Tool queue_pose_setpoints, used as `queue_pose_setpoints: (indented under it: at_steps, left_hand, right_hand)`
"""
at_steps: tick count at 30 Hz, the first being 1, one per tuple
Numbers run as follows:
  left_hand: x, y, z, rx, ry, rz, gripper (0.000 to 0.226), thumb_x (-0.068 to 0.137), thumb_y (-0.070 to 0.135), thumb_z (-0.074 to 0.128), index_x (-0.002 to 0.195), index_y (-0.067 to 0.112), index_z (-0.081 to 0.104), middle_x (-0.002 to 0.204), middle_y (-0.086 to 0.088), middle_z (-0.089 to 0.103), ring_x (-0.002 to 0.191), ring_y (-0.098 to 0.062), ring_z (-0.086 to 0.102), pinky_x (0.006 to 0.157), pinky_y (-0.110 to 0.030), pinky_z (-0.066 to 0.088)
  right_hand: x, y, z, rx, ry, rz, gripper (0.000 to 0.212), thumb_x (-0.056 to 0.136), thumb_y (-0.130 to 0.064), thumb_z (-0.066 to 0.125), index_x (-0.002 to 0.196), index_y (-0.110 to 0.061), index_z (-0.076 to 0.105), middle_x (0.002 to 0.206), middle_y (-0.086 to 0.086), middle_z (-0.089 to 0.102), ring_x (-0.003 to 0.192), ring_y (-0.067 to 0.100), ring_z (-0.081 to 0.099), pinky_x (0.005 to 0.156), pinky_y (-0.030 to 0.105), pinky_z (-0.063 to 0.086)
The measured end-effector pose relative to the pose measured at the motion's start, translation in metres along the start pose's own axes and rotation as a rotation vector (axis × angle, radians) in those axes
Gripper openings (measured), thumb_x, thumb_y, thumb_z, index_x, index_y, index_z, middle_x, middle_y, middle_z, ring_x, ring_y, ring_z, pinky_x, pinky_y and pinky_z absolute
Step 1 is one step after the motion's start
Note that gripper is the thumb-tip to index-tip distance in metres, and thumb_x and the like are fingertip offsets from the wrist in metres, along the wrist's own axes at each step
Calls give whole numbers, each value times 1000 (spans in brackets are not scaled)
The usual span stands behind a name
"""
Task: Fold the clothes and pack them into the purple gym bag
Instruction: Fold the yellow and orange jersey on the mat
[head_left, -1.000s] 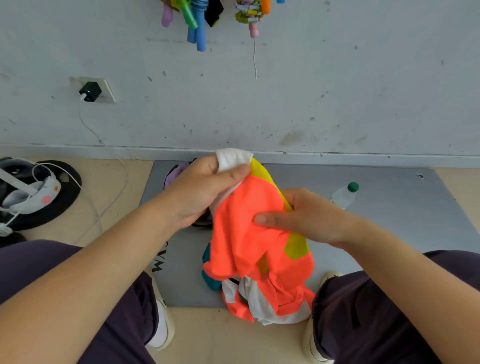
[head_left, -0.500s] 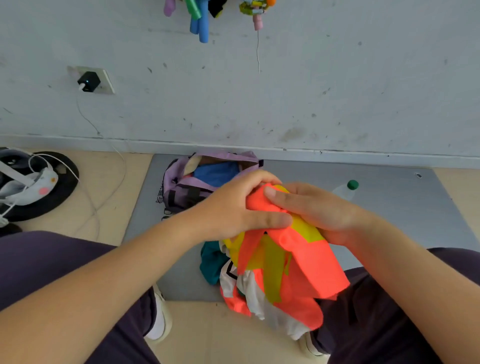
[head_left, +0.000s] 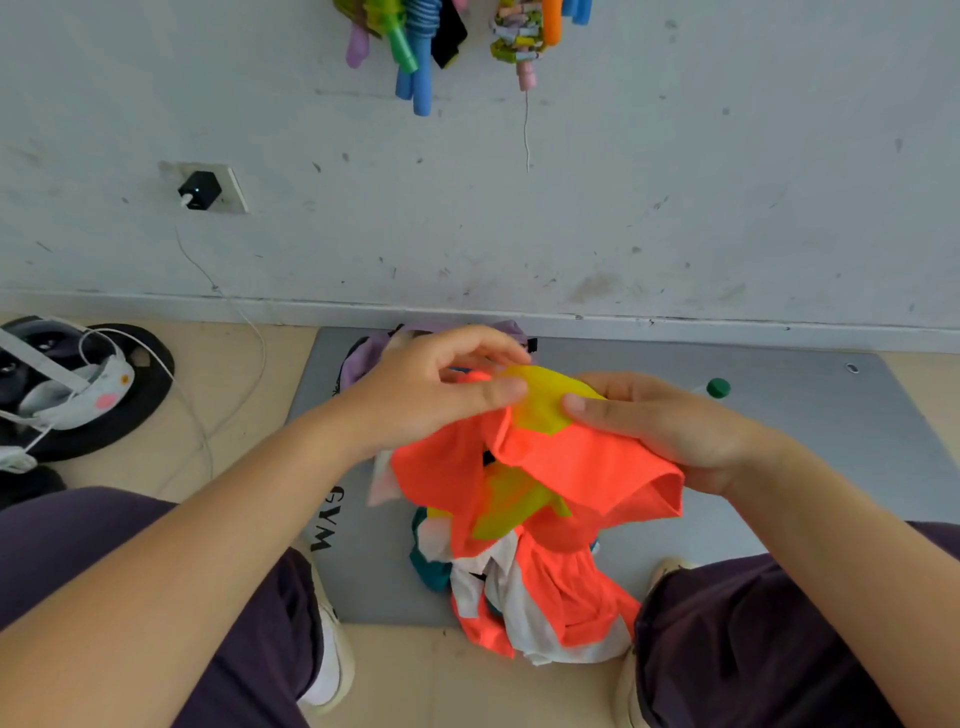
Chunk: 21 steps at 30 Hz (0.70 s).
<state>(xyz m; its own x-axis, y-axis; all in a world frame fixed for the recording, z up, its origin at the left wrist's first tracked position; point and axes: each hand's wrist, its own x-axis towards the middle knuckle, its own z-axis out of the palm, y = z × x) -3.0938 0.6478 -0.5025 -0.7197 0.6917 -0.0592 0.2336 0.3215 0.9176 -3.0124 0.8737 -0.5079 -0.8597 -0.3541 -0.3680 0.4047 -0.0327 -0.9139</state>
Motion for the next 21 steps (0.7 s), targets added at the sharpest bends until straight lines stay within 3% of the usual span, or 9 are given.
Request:
queue_pose_setpoints:
  at_steps: [2, 4, 6, 10, 13, 16, 18, 21]
  left_hand:
    - [-4, 3, 4, -35, -140, 56, 46, 71, 46, 80, 113, 41, 64, 121, 24, 62, 121, 6, 52, 102, -13, 39]
    - [-8, 3, 10, 56, -182, 111, 57, 62, 48, 85, 113, 45, 59, 122, 29, 57, 122, 9, 48, 101, -7, 35]
    - [-10, 1, 14, 156, -145, 132, 58, 61, 43, 89, 109, 42, 57, 118, 26, 56, 118, 5, 51, 98, -10, 39]
    - [-8, 2, 23, 255, 49, 193, 28, 71, 26, 86, 93, 21, 69, 104, 5, 61, 100, -11, 58, 90, -38, 47]
    - [-8, 5, 25, 179, 61, 209, 11, 80, 18, 79, 89, 12, 73, 96, -4, 67, 91, -16, 64, 85, -41, 50]
    - [-10, 9, 23, -15, 15, 115, 9, 91, 19, 65, 91, 12, 70, 84, 1, 69, 75, -13, 64, 69, -29, 52]
    - [-9, 12, 21, -190, 14, 20, 13, 97, 19, 56, 86, 15, 63, 70, 10, 61, 62, -4, 54, 58, -15, 43]
    - [-9, 11, 19, -277, 51, -102, 23, 99, 22, 52, 77, 24, 58, 64, 13, 52, 58, -1, 47, 56, -14, 37]
  right_hand:
    - [-1, 1, 1, 58, -17, -28, 28, 96, -28, 53, 103, -4, 66, 88, 9, 71, 73, 16, 68, 61, 23, 54]
    - [-1, 0, 1, 99, 11, -50, 26, 94, -27, 51, 87, -11, 71, 76, 5, 69, 64, 13, 66, 56, 22, 52]
    - [-1, -2, 0, 122, 75, -61, 25, 90, -29, 55, 87, -10, 70, 79, 10, 68, 65, 16, 65, 57, 26, 53]
    - [1, -2, -2, 119, 176, -37, 41, 81, -35, 63, 104, 0, 63, 101, 24, 60, 88, 31, 58, 79, 40, 49]
    - [0, -4, -3, 130, 179, 6, 40, 80, -35, 64, 100, -1, 67, 99, 22, 64, 84, 29, 62, 76, 36, 52]
    - [1, -2, -5, 57, 176, 84, 49, 82, -37, 63, 113, 0, 67, 111, 24, 67, 95, 30, 63, 88, 42, 52]
    - [1, 1, -5, -32, 177, 93, 51, 81, -42, 62, 115, -3, 64, 113, 18, 67, 101, 27, 62, 99, 46, 49]
    - [-1, 3, -2, -108, 94, 48, 43, 83, -47, 61, 115, -19, 63, 111, -3, 73, 101, 13, 69, 85, 32, 57]
